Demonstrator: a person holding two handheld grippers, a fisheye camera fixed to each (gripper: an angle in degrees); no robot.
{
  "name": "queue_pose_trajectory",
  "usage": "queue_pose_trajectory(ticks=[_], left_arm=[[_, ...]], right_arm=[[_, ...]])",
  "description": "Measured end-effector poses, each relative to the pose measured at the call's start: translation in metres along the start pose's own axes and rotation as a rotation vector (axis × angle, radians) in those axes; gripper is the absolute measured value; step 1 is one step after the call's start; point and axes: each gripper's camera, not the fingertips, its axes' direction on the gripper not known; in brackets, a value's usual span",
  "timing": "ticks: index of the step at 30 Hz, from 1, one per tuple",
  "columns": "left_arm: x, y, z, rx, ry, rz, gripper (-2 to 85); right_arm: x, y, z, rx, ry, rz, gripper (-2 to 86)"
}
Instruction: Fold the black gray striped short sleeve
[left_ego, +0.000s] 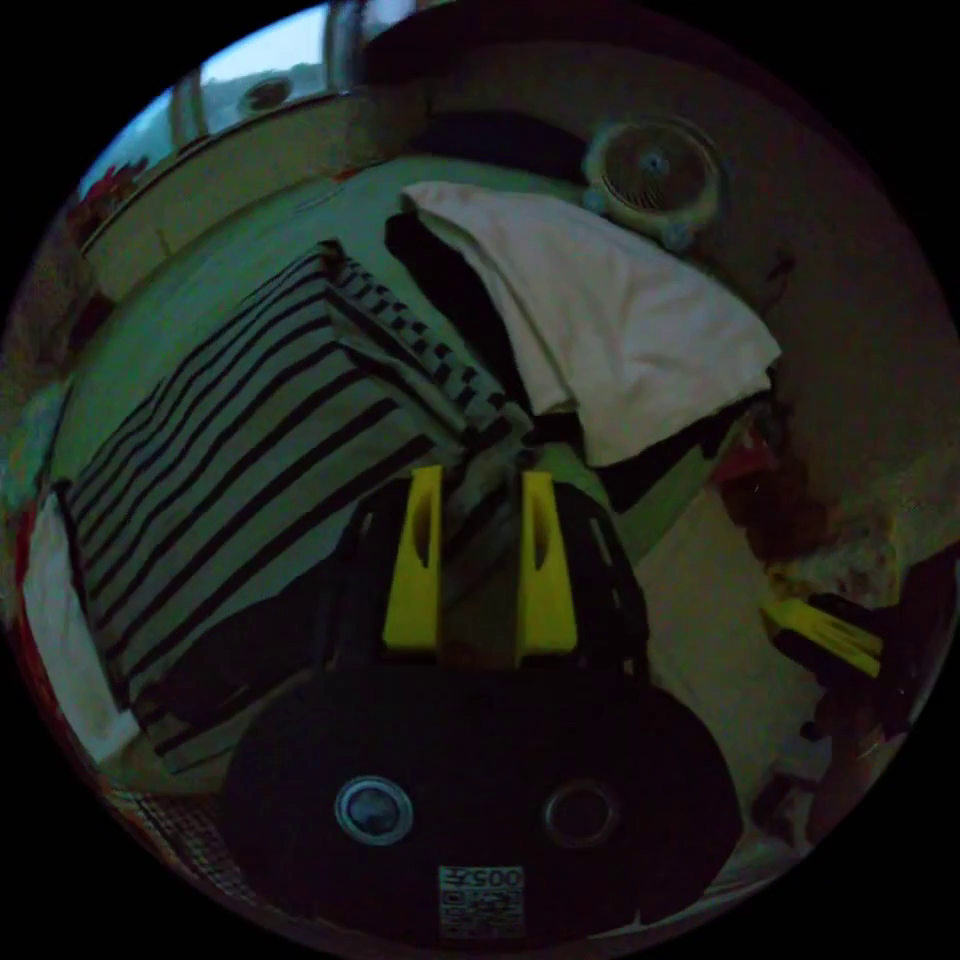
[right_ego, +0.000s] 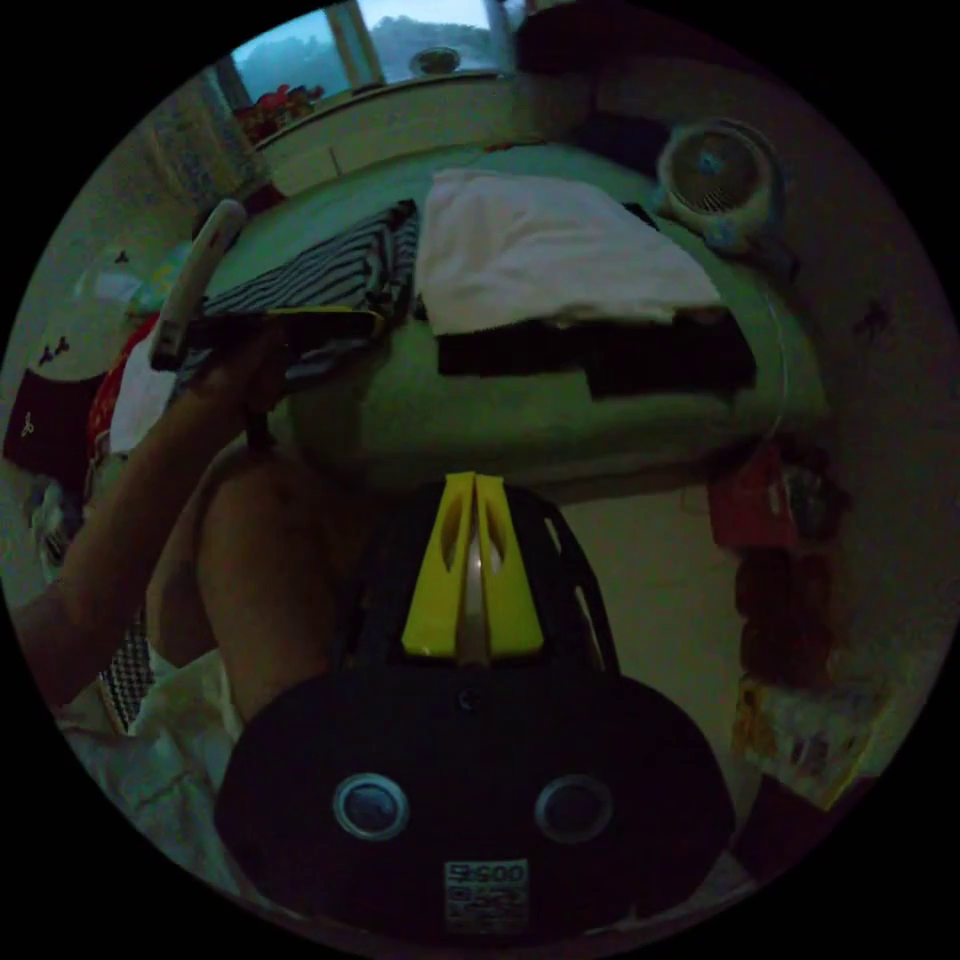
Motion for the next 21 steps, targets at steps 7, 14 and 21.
queue_pose_trajectory(ticks=[7,14,21], left_arm=[[-0.03,0.013,-0.029,0.09,0.153,0.007,3.6],[-0.062,0.037,-0.057,0.186,0.218,-0.003,2.8],[-0.1,0.058,-0.074,0.213,0.298,-0.007,2.6]], right_arm=[[-0.021,-0.156,0.002,0.092,-0.017,-0.137,-0.6],[-0.035,-0.323,0.078,-0.168,-0.217,-0.129,7.7],[-0.036,-0.391,0.149,-0.317,-0.366,0.034,12.3]])
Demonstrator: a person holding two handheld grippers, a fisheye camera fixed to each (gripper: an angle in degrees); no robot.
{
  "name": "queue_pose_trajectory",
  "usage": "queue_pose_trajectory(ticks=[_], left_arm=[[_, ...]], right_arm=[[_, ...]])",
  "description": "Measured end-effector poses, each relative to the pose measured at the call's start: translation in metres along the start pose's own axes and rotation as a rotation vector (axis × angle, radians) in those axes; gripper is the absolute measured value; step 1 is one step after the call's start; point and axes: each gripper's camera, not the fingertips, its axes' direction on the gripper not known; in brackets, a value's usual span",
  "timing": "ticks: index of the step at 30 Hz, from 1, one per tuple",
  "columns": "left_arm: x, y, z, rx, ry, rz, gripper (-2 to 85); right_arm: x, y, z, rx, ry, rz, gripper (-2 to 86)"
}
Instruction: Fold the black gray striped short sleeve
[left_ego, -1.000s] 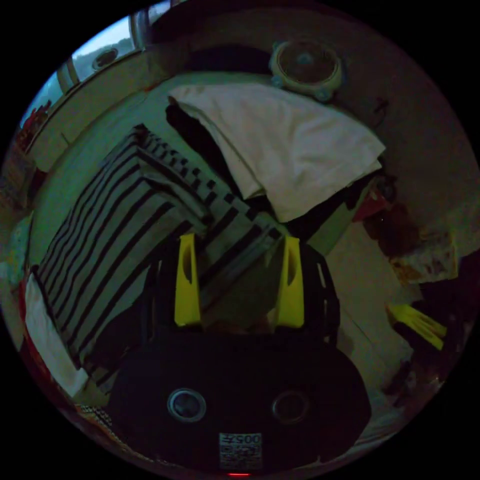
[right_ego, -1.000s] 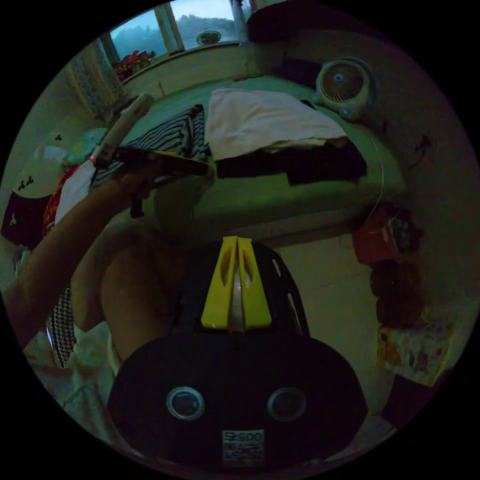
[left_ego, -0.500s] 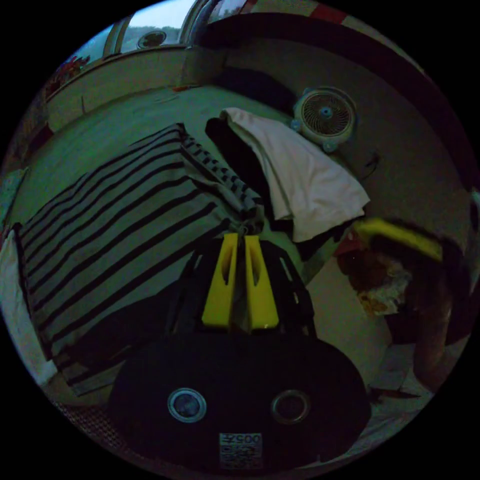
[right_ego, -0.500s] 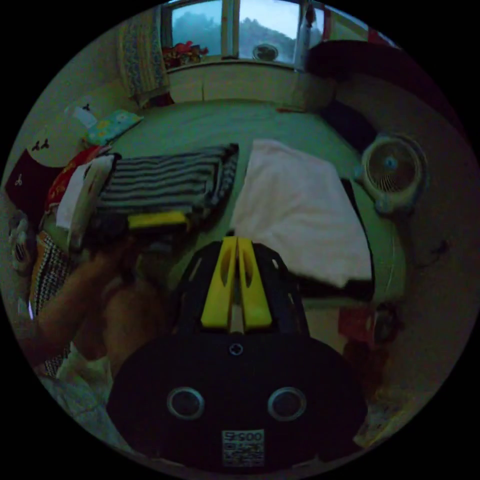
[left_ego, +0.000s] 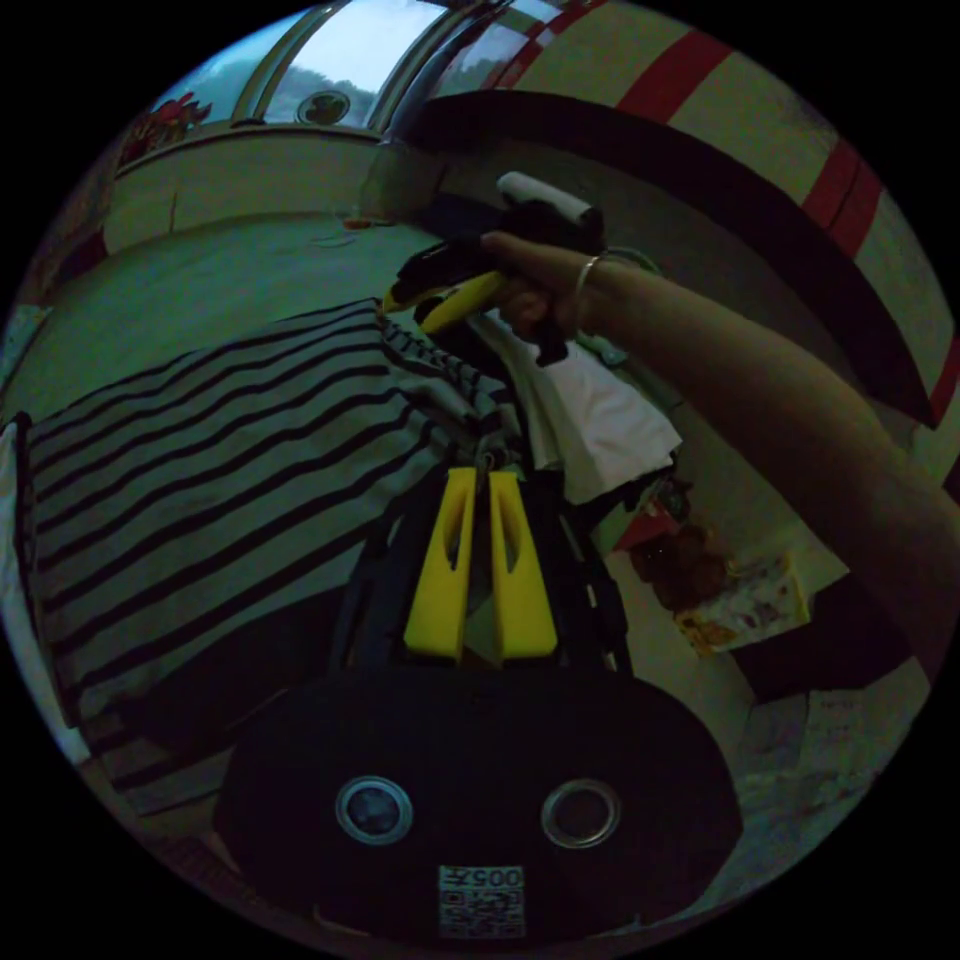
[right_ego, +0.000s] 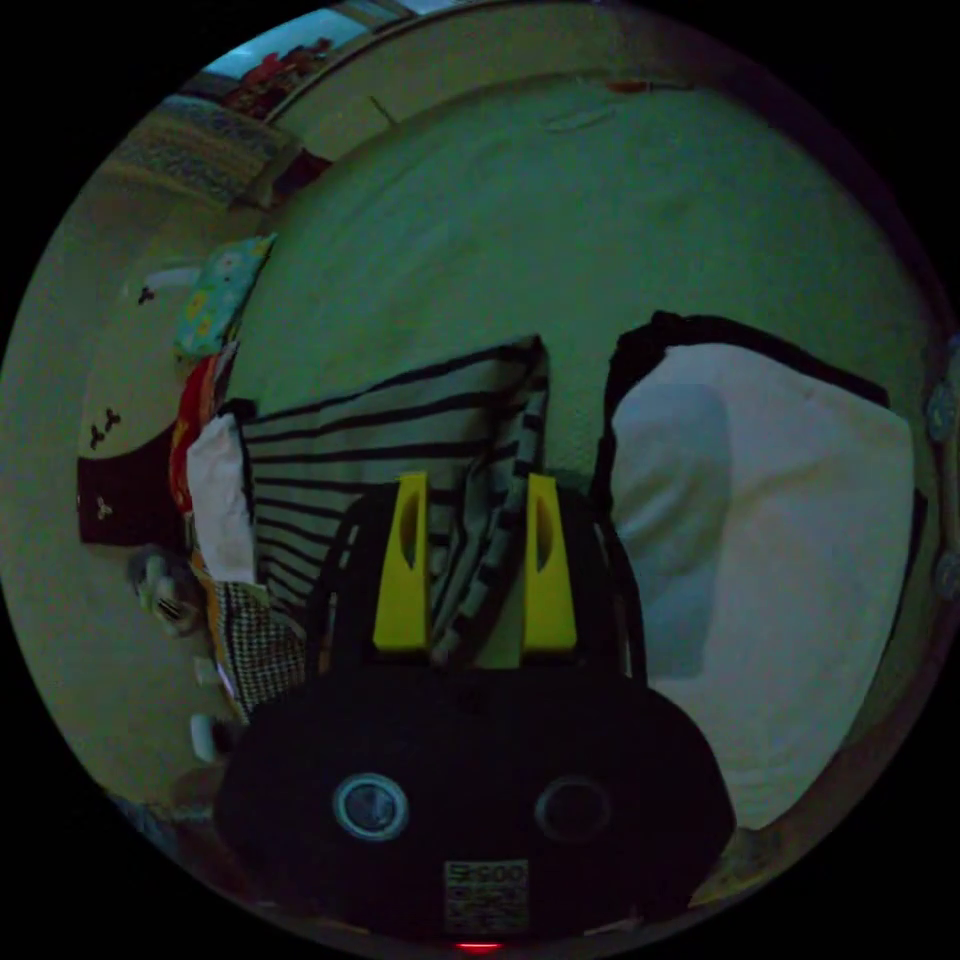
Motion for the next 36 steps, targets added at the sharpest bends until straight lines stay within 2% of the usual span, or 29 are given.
queue_pose_trajectory(ticks=[7,9,13,19,25,31,36], left_arm=[[-0.032,0.019,-0.05,0.01,0.011,0.002,2.5],[-0.041,0.026,-0.065,0.014,0.0,0.006,2.5],[-0.062,0.042,-0.105,0.037,-0.016,0.004,2.5],[-0.099,0.071,-0.178,0.106,-0.027,-0.03,2.5],[-0.148,0.113,-0.265,0.22,-0.05,-0.104,2.8],[-0.222,0.167,-0.343,0.33,-0.112,-0.259,3.6],[-0.295,0.219,-0.38,0.283,-0.227,-0.458,5.4]], right_arm=[[-0.004,-0.029,0.025,0.056,-0.094,0.087,8.3],[-0.015,-0.033,0.027,0.106,-0.109,0.093,3.9],[-0.051,-0.032,0.023,0.169,-0.03,0.017,-0.5],[-0.14,-0.022,0.016,0.245,0.037,-0.087,-1.6],[-0.274,-0.013,0.04,0.263,0.113,-0.274,-1.6],[-0.401,-0.016,0.143,0.168,0.149,-0.421,-1.6],[-0.45,-0.025,0.271,-0.003,0.115,-0.348,-0.4]])
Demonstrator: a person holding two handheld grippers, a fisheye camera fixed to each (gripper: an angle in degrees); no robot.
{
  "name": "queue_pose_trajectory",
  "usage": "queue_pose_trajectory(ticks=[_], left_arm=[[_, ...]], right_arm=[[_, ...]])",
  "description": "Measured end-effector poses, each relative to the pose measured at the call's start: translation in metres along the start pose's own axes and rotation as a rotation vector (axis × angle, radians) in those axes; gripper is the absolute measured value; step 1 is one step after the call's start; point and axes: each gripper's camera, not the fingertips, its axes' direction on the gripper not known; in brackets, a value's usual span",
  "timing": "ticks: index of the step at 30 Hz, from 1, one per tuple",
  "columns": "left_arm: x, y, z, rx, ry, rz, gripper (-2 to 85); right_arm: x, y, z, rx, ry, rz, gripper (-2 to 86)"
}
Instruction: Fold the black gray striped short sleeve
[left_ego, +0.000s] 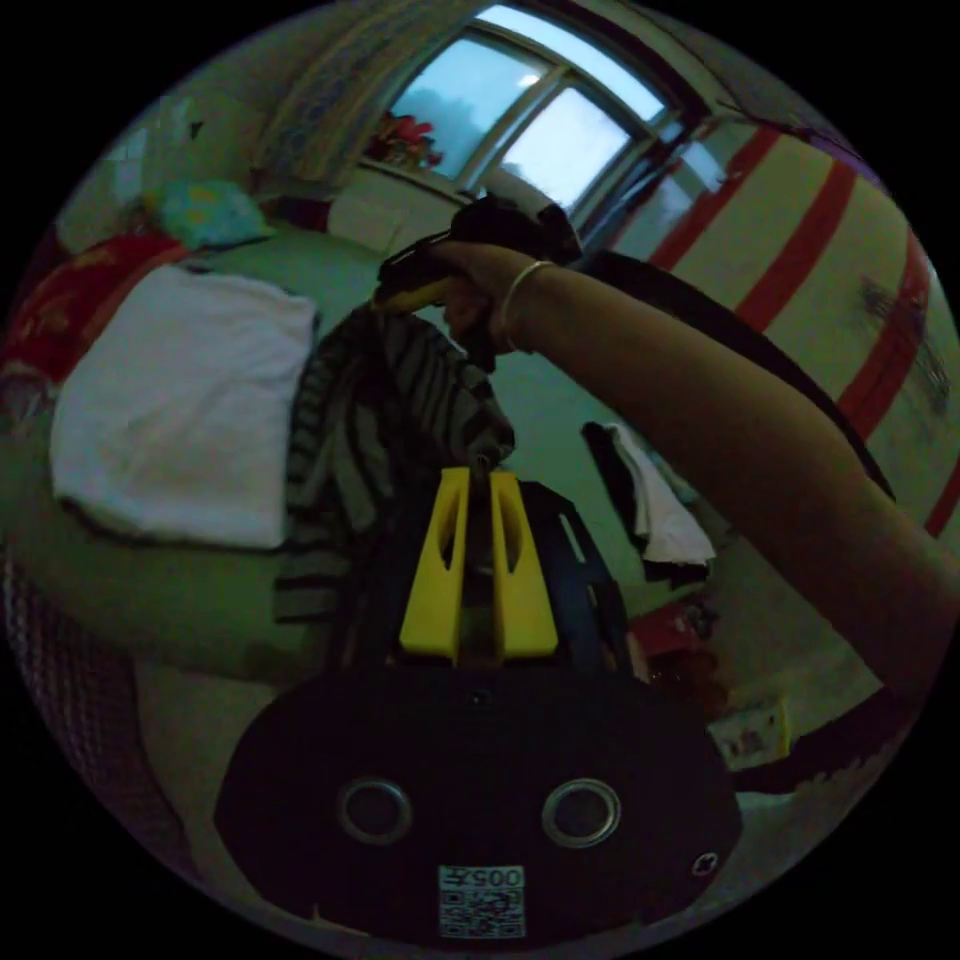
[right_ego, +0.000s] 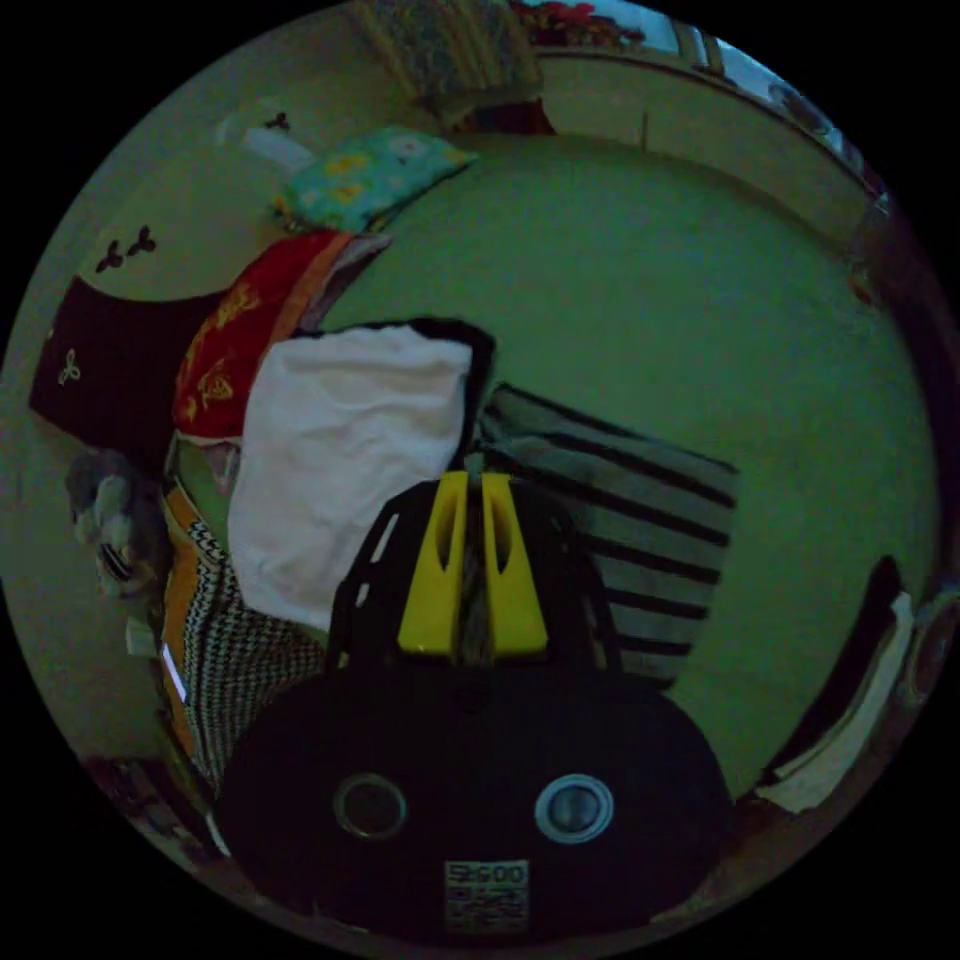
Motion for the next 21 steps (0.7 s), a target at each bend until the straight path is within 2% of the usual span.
queue_pose_trajectory(ticks=[2,4,7,9,12,16,19,21], left_arm=[[-0.046,0.005,-0.01,-0.063,-0.035,-0.108,6.4],[-0.073,0.009,-0.02,-0.084,-0.029,-0.155,6.8],[-0.102,0.006,-0.033,-0.081,-0.029,-0.168,7.5],[-0.112,0.0,-0.036,-0.074,-0.028,-0.155,7.8],[-0.126,-0.015,-0.035,-0.088,-0.034,-0.12,8.7],[-0.149,-0.026,-0.036,-0.095,-0.076,-0.13,10.4],[-0.167,-0.033,-0.024,-0.17,-0.124,-0.148,10.6],[-0.176,-0.036,-0.013,-0.24,-0.143,-0.147,9.3]], right_arm=[[-0.008,0.004,0.009,0.027,-0.089,-0.013,0.8],[-0.016,0.015,0.003,0.076,-0.139,-0.132,2.8],[-0.01,0.043,-0.012,0.089,-0.134,-0.222,5.1],[0.005,0.076,-0.016,0.074,-0.056,-0.25,7.2],[0.029,0.126,-0.006,0.058,0.052,-0.218,9.9],[0.054,0.183,0.032,-0.056,0.072,-0.146,10.4],[0.056,0.213,0.074,-0.152,0.006,-0.101,9.8],[0.044,0.224,0.094,-0.12,0.067,-0.113,9.1]])
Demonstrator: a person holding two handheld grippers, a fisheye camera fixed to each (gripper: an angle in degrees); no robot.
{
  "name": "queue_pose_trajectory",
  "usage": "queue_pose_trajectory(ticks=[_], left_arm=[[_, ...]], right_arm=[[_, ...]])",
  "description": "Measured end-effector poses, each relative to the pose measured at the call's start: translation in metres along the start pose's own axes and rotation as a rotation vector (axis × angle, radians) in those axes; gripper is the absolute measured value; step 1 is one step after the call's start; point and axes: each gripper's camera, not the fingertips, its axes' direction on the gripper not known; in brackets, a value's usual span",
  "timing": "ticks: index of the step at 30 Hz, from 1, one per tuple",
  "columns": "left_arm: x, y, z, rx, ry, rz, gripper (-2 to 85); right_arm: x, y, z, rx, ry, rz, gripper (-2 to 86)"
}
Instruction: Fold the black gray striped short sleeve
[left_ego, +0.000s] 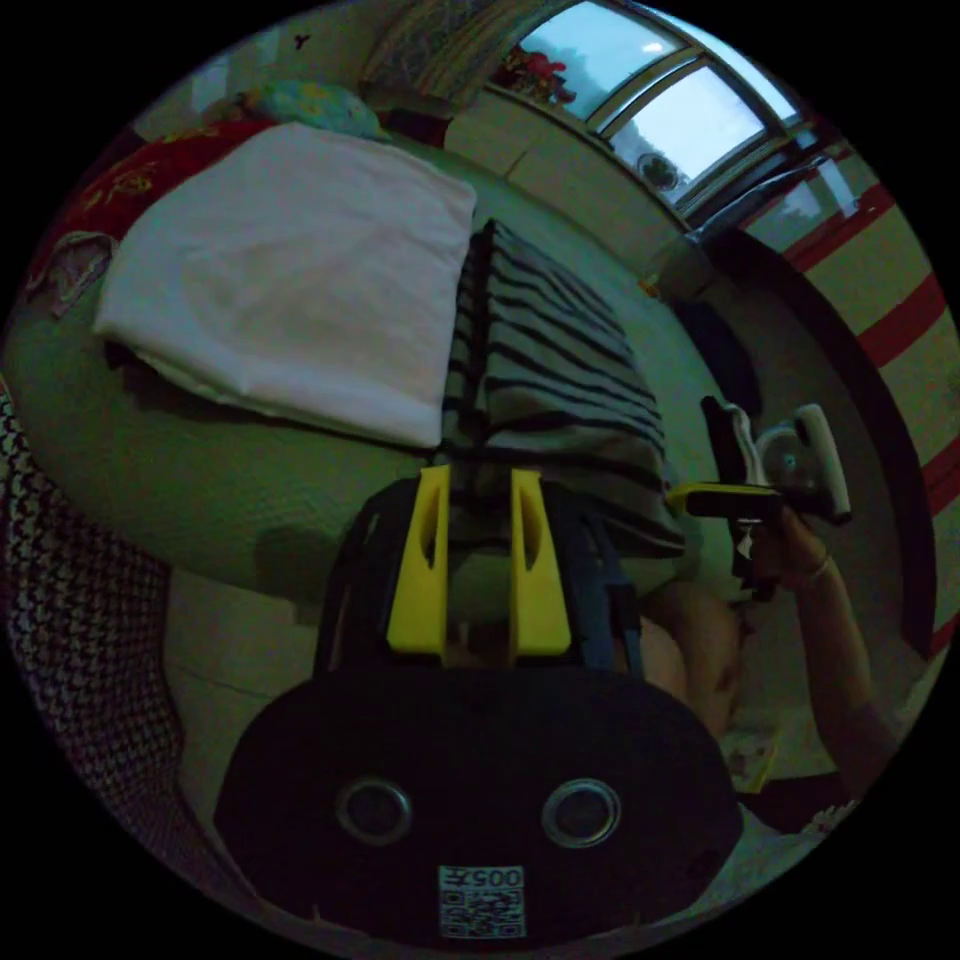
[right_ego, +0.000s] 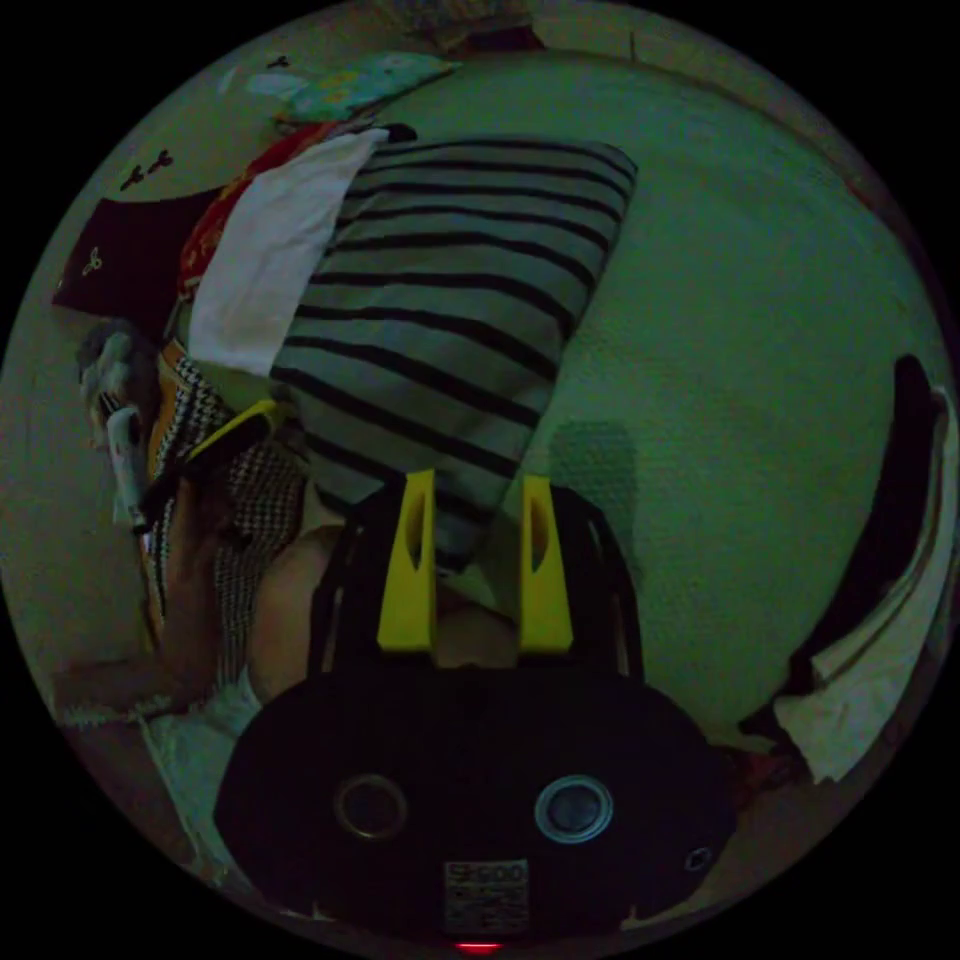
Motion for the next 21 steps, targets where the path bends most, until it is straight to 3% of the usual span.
queue_pose_trajectory(ticks=[2,4,8,11,14,17,21], left_arm=[[-0.002,-0.007,0.006,-0.023,-0.031,0.011,7.1],[0.0,-0.013,0.004,-0.045,-0.057,0.018,5.5],[0.019,-0.024,-0.01,-0.07,-0.029,0.101,4.0],[0.038,-0.024,-0.02,-0.092,0.094,0.198,4.2],[0.055,-0.025,-0.028,-0.06,0.083,0.259,4.2],[0.064,-0.041,-0.029,-0.02,0.042,0.282,5.1],[0.066,-0.075,-0.013,0.0,-0.006,0.276,7.4]], right_arm=[[-0.01,0.002,0.007,-0.005,0.033,-0.001,7.6],[-0.02,0.008,0.006,0.012,0.01,-0.066,0.8],[-0.017,0.025,-0.001,-0.007,0.18,-0.111,-1.5],[0.016,0.036,-0.016,-0.007,0.304,-0.03,-1.6],[0.055,0.046,-0.036,0.081,0.392,0.149,-0.8],[0.073,0.065,-0.046,0.131,0.353,0.315,3.5],[0.034,0.12,-0.033,0.236,0.208,0.264,7.6]])
